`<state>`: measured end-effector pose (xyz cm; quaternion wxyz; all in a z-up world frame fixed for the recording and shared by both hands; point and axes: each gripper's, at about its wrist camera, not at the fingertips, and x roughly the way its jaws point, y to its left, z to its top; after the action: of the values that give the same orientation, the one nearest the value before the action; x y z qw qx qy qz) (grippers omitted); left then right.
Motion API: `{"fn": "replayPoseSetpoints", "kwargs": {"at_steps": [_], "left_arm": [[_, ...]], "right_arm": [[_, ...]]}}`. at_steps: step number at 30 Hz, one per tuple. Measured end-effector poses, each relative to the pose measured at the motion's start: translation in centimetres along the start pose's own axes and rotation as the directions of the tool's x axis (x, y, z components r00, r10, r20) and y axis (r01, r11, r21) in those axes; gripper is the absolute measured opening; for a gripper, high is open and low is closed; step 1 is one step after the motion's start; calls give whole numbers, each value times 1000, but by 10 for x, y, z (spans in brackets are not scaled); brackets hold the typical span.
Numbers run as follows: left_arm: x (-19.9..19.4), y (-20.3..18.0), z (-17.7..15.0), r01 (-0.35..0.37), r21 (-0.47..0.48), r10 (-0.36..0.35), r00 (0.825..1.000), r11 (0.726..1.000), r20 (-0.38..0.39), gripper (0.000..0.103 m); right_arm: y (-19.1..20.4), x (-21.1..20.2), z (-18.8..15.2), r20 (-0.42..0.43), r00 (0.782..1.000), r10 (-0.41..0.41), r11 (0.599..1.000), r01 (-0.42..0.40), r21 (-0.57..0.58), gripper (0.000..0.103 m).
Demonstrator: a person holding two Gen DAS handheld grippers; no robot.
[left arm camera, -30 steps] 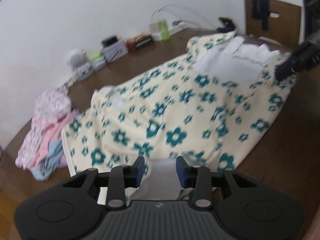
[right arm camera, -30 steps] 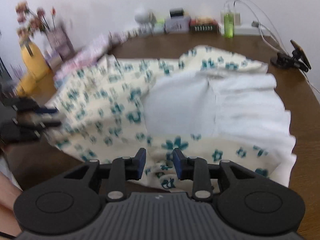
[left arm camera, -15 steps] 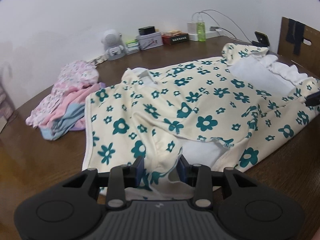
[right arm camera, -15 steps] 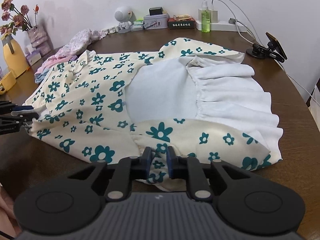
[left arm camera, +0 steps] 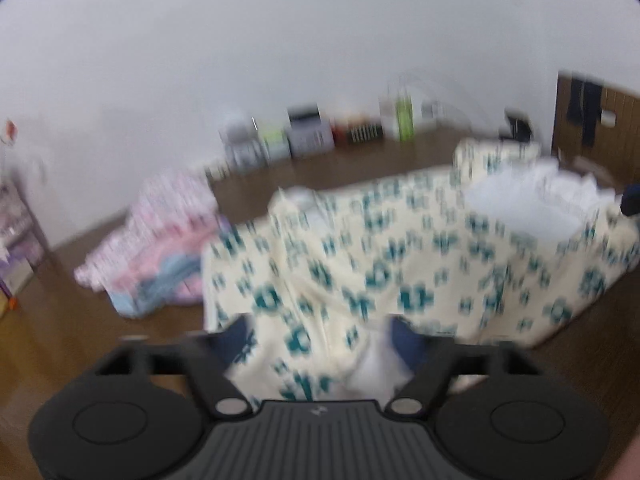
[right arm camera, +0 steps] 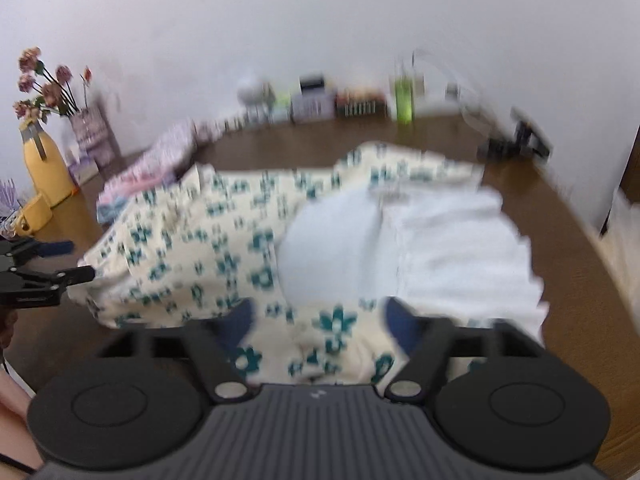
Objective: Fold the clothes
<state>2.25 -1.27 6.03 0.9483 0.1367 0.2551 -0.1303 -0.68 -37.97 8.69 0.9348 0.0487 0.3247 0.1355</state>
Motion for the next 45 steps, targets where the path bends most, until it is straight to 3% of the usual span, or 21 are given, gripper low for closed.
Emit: {"fn": "replayPoseSetpoints", "kwargs": {"at_steps": [1, 5, 12, 19, 23, 27, 28, 31, 34, 37, 40, 43, 45], "left_arm": [[-8, 1, 2, -4, -8, 4, 1000, 1000, 28, 103], [-21, 3, 2, 33, -42, -33, 999, 999, 6, 103], [-23, -9, -19, -15, -102, 4, 994, 995, -113, 103], [-33, -10, -21, -16, -109, 2, 992, 994, -124, 103], [-30, -13, -23, -26, -88, 11, 986, 996, -167, 103], [-27, -14, -27, -10, 61, 25, 968, 998, -251, 103], [-26, -14, -27, -1, 113, 32, 963, 994, -266, 103], [-23, -22, -21, 33, 270, 44, 961, 962, -272, 97], [-16, -30, -15, 97, 349, 10, 956, 932, -292, 85], [-5, -35, -12, 154, 422, -8, 945, 894, -328, 69], [7, -35, -7, 186, 493, 1, 935, 850, -355, 68], [14, -32, -2, 233, 519, -17, 922, 823, -386, 68], [18, -33, -1, 264, 534, -29, 913, 803, -408, 68]], "right_arm": [[2, -5, 3, 12, 1000, -3, 1000, 3, -11, 103], [6, -12, 2, 12, 999, -46, 999, 46, -3, 103], [5, -19, -21, 21, 990, -140, 988, 138, 75, 103], [-1, -25, -27, 18, 986, -164, 982, 162, 98, 103], [-1, -23, -28, -40, 989, -142, 989, 143, 38, 103], [-1, -21, -30, -100, 987, -123, 992, 121, -21, 103], [4, -19, -28, -132, 981, -139, 985, 124, -119, 103], [20, -13, -19, -200, 957, -210, 904, 112, -413, 102], [23, -6, -9, -255, 940, -227, 815, 40, -578, 94], [23, 1, -1, -283, 934, -216, 727, -40, -686, 87], [24, 11, 5, -318, 926, -203, 652, -114, -750, 84], [26, 21, 6, -360, 911, -203, 584, -183, -791, 82], [28, 27, 3, -381, 902, -202, 559, -213, -801, 80]]}}
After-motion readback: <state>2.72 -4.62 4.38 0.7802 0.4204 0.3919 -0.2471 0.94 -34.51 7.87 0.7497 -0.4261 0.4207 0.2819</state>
